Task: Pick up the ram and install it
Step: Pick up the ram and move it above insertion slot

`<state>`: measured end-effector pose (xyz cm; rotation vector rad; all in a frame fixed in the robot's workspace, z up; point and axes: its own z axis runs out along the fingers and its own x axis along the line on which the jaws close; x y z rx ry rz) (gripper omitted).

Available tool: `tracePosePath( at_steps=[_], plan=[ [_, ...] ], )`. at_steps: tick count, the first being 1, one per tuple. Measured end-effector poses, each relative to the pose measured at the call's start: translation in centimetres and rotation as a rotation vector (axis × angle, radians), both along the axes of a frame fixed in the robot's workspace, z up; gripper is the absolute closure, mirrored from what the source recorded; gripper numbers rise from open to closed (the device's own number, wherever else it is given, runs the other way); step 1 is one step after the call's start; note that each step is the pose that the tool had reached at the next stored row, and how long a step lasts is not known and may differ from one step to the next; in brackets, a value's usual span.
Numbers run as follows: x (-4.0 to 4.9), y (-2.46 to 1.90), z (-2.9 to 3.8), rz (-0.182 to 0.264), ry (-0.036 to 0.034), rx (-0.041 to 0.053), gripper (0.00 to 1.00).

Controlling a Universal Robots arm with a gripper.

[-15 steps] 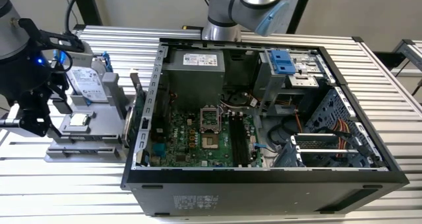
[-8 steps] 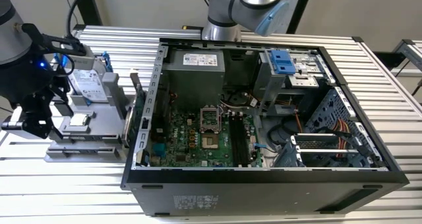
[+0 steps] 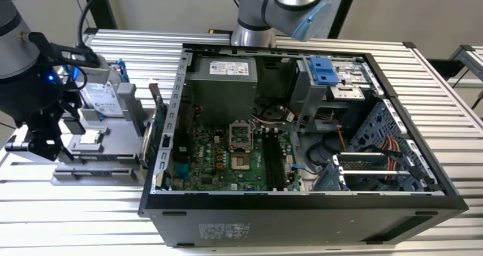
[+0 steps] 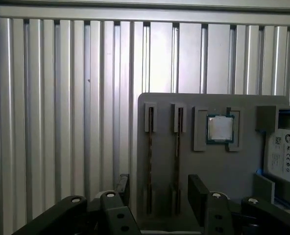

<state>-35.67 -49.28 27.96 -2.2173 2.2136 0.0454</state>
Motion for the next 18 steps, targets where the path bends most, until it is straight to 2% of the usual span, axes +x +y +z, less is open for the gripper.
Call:
tracePosePath(
  at_steps=[18],
  plan=[
    [0.06, -0.11, -1.39, 0.0, 0.0, 0.0, 0.0]
  ],
)
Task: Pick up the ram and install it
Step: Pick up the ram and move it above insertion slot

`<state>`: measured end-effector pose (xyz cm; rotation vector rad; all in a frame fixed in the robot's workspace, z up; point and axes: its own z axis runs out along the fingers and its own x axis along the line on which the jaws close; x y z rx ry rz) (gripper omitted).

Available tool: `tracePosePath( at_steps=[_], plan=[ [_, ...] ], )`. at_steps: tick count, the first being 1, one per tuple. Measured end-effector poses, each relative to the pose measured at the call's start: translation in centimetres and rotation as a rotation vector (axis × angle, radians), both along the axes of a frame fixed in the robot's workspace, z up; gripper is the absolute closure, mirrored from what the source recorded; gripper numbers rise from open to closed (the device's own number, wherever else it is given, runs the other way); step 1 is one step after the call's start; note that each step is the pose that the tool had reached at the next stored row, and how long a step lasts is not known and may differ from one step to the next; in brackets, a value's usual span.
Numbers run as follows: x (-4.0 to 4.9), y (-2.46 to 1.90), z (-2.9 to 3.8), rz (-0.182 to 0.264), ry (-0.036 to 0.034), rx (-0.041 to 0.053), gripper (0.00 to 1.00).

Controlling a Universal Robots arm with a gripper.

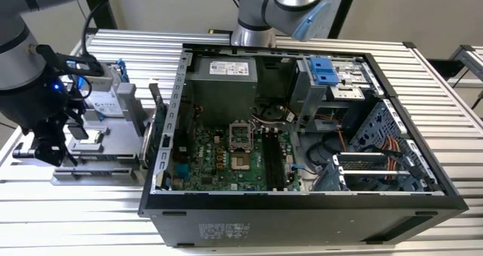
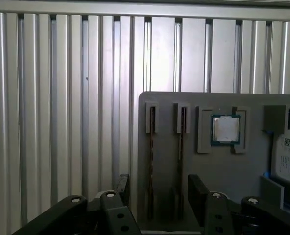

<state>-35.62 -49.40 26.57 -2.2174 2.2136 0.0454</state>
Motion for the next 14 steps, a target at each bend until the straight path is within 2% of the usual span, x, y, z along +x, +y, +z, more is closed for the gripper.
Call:
tracePosePath(
  at_steps=[8, 14],
  plan=[
    [0.04, -0.09, -0.74, 0.0, 0.0, 0.0, 0.0],
    [0.09, -0.4, -1.24, -0.001, -0.0002, 0.0001, 0.0]
  ],
)
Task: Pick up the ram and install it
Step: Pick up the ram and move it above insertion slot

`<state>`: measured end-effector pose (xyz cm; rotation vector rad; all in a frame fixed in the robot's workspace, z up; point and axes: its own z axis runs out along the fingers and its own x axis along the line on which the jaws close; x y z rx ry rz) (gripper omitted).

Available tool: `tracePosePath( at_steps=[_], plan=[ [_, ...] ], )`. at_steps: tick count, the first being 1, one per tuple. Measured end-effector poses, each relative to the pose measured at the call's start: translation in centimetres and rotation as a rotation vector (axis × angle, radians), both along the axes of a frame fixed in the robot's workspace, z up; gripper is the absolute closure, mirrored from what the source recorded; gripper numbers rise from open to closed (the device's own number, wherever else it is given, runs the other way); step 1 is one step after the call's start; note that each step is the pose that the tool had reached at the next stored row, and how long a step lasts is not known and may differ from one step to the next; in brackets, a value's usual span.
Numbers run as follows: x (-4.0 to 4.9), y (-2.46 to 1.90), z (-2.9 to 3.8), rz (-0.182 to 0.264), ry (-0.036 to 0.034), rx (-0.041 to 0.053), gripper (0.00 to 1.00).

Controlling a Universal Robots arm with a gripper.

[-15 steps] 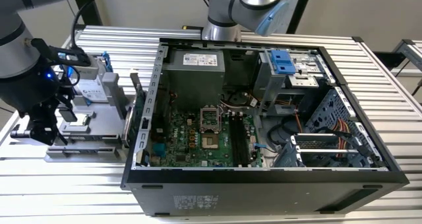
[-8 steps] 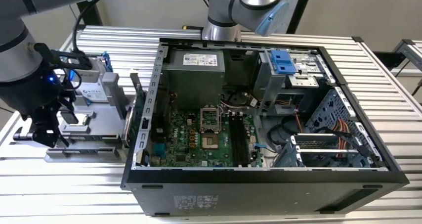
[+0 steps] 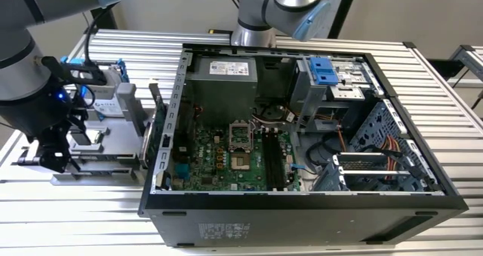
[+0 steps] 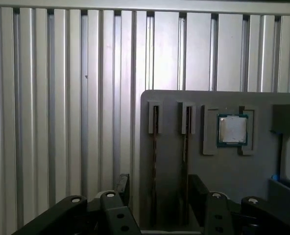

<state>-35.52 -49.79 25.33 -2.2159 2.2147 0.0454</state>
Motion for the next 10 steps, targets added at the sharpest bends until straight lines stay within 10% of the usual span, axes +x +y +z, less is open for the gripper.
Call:
tracePosePath(
  at_steps=[10],
  plan=[
    [0.1, -0.32, -1.04, -0.002, 0.0002, -0.0002, 0.0]
  ],
)
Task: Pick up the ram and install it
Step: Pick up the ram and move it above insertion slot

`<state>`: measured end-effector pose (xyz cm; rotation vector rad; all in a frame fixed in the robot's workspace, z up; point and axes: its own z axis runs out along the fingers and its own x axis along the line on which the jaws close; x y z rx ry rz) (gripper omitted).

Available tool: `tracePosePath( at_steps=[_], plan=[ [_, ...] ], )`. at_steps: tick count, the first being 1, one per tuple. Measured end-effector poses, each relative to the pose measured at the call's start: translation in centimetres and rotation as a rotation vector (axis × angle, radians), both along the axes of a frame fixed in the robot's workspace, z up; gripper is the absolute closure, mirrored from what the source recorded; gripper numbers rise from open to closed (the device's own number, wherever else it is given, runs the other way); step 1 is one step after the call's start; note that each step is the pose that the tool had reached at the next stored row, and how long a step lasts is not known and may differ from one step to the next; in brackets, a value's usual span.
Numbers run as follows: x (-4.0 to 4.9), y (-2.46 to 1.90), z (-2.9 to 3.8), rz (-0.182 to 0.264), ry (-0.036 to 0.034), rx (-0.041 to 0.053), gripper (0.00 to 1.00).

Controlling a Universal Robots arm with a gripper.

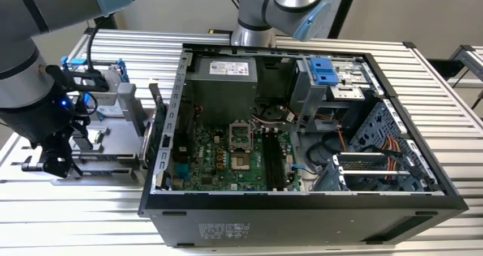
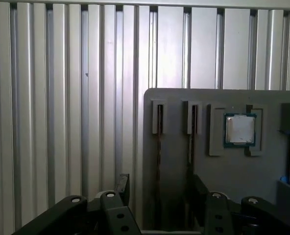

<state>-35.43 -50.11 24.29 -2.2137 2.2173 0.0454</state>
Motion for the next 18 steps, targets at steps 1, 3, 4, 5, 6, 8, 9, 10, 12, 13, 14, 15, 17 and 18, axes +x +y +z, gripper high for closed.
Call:
tracePosePath(
  at_steps=[1, 3, 4, 5, 6, 8, 9, 10, 12, 13, 14, 15, 17, 18],
  plan=[
    [0.02, -0.03, -0.33, 0.0, 0.0005, 0.0, 0.0],
    [0.02, -0.03, -0.52, 0.0, 0.0007, 0.0, 0.0],
    [0.02, -0.03, -0.61, 0.0, 0.0007, -0.0001, 0.0],
    [0.02, -0.03, -0.7, 0.0, 0.0007, 0.0, 0.0],
    [0.02, -0.03, -0.81, 0.0, 0.0006, 0.0, 0.0],
    [0.02, -0.03, -1.01, 0.0, 0.0006, 0.0001, 0.0],
    [0.02, -0.03, -1.1, 0.0, 0.0006, 0.0, 0.0],
    [0.02, -0.03, -1.18, 0.0, 0.0006, 0.0, 0.0],
    [0.02, -0.03, -1.38, 0.0, 0.0006, 0.0, 0.0],
    [0.02, -0.03, -1.49, 0.0, 0.0006, 0.0, 0.0],
    [0.02, -0.03, -1.6, 0.0, 0.0006, 0.0, 0.0],
    [0.02, -0.03, -1.7, 0.0, 0.0007, 0.0, 0.0],
    [0.03, -0.03, -1.93, 0.0, 0.0007, 0.0, 0.0],
    [0.04, -0.03, -2.05, 0.0, 0.0007, 0.0, 0.0]
  ],
)
